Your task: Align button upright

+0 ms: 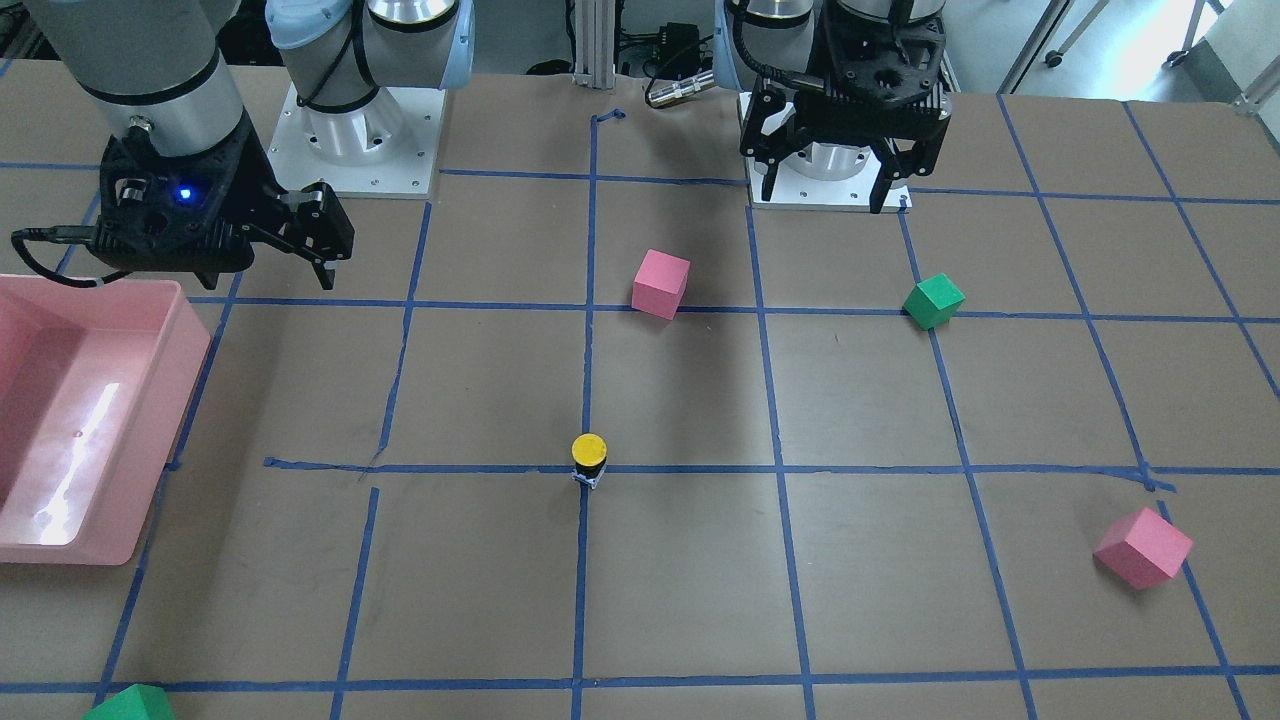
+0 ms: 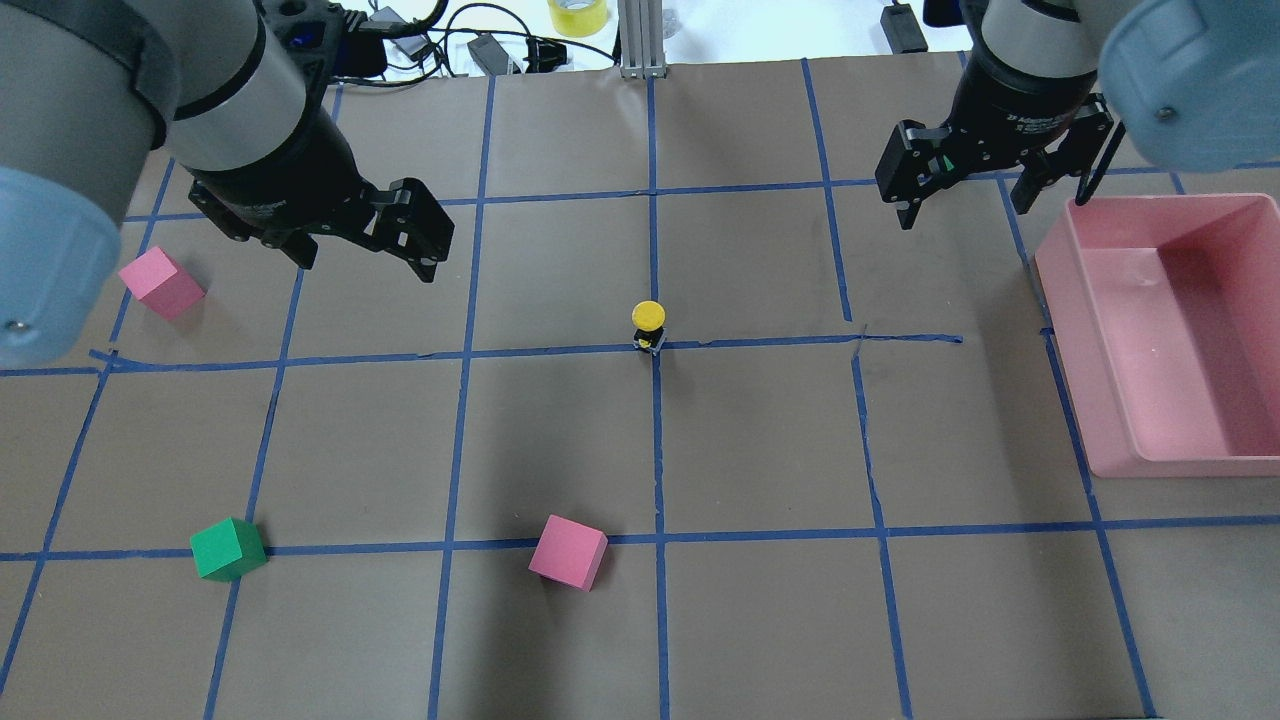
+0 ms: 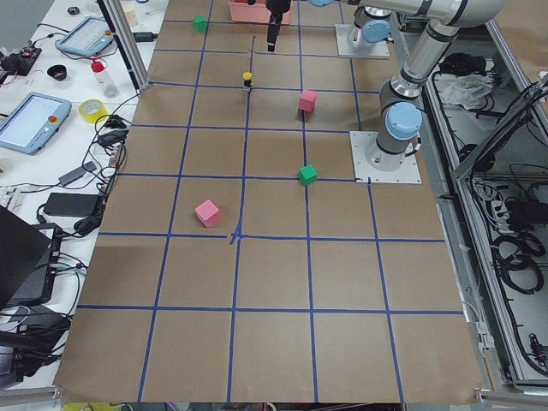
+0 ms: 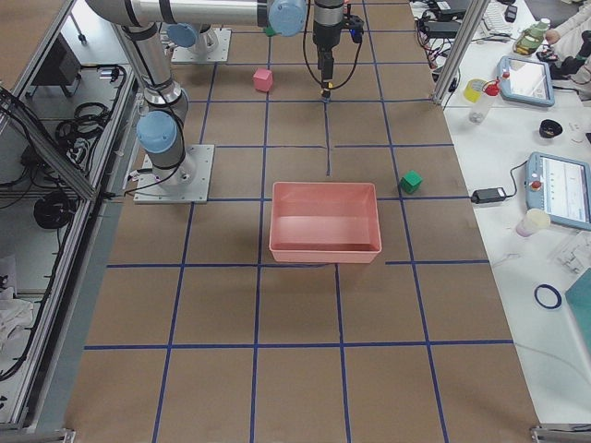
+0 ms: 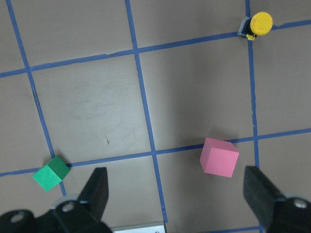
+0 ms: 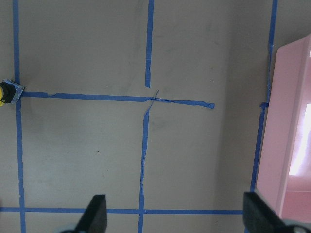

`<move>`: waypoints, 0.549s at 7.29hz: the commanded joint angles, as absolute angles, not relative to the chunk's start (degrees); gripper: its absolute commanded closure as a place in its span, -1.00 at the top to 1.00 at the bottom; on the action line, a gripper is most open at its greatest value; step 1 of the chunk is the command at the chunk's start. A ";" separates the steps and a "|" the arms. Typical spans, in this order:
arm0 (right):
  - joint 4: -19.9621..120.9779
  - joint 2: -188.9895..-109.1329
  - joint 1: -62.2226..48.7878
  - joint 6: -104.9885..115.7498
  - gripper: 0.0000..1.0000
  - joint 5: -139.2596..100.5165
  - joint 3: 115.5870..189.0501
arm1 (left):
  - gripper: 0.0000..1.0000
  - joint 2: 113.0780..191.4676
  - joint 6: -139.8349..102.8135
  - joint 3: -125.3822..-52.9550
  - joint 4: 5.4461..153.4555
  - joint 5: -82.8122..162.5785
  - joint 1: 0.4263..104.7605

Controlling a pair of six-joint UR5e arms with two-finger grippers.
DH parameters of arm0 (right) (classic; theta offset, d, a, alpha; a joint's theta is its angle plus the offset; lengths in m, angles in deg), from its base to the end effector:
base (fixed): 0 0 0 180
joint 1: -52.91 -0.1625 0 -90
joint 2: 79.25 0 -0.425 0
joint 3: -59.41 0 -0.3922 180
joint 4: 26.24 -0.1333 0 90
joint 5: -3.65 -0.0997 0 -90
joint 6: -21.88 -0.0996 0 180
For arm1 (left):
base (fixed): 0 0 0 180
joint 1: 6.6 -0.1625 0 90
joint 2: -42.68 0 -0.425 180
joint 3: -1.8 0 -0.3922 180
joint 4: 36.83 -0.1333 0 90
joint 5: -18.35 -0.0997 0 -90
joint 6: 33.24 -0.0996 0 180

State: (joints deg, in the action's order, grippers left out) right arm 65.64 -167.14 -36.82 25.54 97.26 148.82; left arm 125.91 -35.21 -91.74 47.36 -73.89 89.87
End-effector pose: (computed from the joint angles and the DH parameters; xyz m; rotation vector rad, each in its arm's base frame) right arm 0.1246 -0.5086 0.4780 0.0908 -3.0771 0.0063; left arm -0.1799 -0.4381 0.5240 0.2233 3.0909 -0.2472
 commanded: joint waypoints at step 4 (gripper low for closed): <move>65.61 -167.14 -36.82 25.49 1.00 97.25 148.88 | 1.00 127.05 -34.56 -91.71 38.32 -73.59 89.55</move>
